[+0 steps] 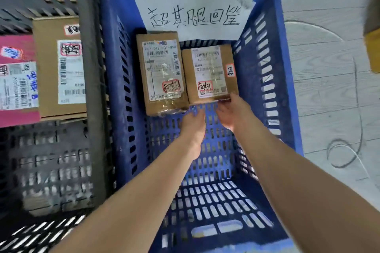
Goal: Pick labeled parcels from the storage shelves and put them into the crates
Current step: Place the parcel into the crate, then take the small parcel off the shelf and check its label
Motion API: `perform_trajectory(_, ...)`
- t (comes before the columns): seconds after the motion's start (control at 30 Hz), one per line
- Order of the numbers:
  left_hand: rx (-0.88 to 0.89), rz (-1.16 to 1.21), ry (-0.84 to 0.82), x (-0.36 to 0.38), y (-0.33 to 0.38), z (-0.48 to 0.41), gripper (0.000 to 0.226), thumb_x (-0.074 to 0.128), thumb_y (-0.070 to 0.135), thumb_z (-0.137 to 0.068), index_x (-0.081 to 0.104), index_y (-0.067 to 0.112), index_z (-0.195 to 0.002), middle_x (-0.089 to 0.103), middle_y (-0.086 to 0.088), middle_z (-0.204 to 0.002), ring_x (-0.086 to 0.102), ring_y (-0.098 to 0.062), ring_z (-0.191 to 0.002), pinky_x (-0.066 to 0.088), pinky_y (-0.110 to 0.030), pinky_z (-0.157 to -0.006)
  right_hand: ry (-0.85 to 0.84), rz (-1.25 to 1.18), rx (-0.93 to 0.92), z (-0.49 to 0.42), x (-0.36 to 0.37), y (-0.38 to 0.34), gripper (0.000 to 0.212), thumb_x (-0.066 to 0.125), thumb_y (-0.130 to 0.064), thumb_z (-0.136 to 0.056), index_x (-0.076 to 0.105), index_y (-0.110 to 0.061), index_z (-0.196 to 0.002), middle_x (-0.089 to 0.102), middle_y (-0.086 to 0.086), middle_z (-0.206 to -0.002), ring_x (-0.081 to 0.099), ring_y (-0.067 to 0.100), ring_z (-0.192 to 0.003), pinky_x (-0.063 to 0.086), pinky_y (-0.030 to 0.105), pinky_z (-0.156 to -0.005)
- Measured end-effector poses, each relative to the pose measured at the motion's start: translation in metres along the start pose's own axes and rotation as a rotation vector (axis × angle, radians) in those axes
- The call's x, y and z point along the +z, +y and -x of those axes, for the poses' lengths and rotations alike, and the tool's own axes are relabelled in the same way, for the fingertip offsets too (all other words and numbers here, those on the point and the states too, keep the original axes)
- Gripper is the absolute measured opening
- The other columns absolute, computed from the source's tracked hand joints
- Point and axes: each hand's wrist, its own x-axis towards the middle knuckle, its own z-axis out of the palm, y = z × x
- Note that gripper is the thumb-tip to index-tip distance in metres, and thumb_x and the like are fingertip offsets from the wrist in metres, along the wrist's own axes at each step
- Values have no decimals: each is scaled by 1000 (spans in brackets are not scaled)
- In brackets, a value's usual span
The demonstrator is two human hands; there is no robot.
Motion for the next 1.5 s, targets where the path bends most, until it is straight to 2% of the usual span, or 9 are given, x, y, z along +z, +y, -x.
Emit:
perform_trajectory(0.07,-9,-45,-41,-7,-1,21,32,38,32,-98,52,11,-118,53,-3,-107,51,-22,-105,37,-42,-101,-3,123,36,21,0,-12,39,33,-13,-99,40,-1,-135,40,15,-145,40,23,-133,32,34,-109)
perform_trajectory(0.2,27,-12,-12,-28,11,93,31,39,27,-98,33,24,-68,34,6,-71,34,-9,-64,30,-28,-61,-25,397,41,98,-5,-31,39,37,-11,-98,40,0,-135,42,16,-142,42,26,-132,34,35,-107)
perform_trajectory(0.27,62,-8,23,-44,28,139,34,40,28,-98,30,27,-65,32,9,-69,31,-6,-61,28,-29,-65,-27,533,6,146,-1,-42,42,38,-10,-97,37,1,-137,41,16,-144,40,27,-133,34,36,-104)
perform_trajectory(0.53,278,148,237,-166,100,356,38,44,28,-97,54,6,-126,58,-6,-119,53,-22,-114,38,-36,-102,-327,818,-79,382,94,-63,21,38,-4,-97,58,2,-96,59,30,-94,71,13,-82,41,16,-50)
perform_trajectory(0.63,345,211,319,-217,100,436,38,46,28,-94,55,-6,-108,51,-16,-82,52,-27,-77,43,-36,-73,-475,915,-136,471,132,-50,29,42,-5,-97,51,8,-120,54,30,-124,48,36,-125,46,30,-89)
perform_trajectory(0.77,351,334,452,-284,79,529,35,42,23,-91,32,14,-59,23,-9,-68,22,-17,-57,19,-31,-59,-678,1011,-219,582,172,-22,30,48,-5,-94,51,1,-124,55,21,-128,54,30,-119,42,35,-97)
perform_trajectory(1.03,514,570,757,-417,-2,720,23,47,31,-93,56,17,-79,55,-9,-91,54,-22,-93,38,-32,-80,-1082,1118,-256,787,216,87,36,52,-14,-94,47,-2,-127,60,11,-118,57,19,-109,41,30,-93)
perform_trajectory(1.2,656,595,927,-476,-61,825,25,46,33,-94,58,16,-80,52,-3,-79,47,-17,-74,38,-29,-68,-1252,1122,-272,904,216,165,9,53,-17,-93,56,-12,-99,60,7,-109,57,17,-105,44,28,-90)
perform_trajectory(1.5,853,696,1223,-575,-145,987,25,50,33,-93,63,15,-105,63,-4,-98,58,-18,-96,45,-34,-88,-1573,1090,-419,1093,223,263,36,57,-19,-92,51,-7,-125,62,6,-112,60,17,-104,43,35,-100)
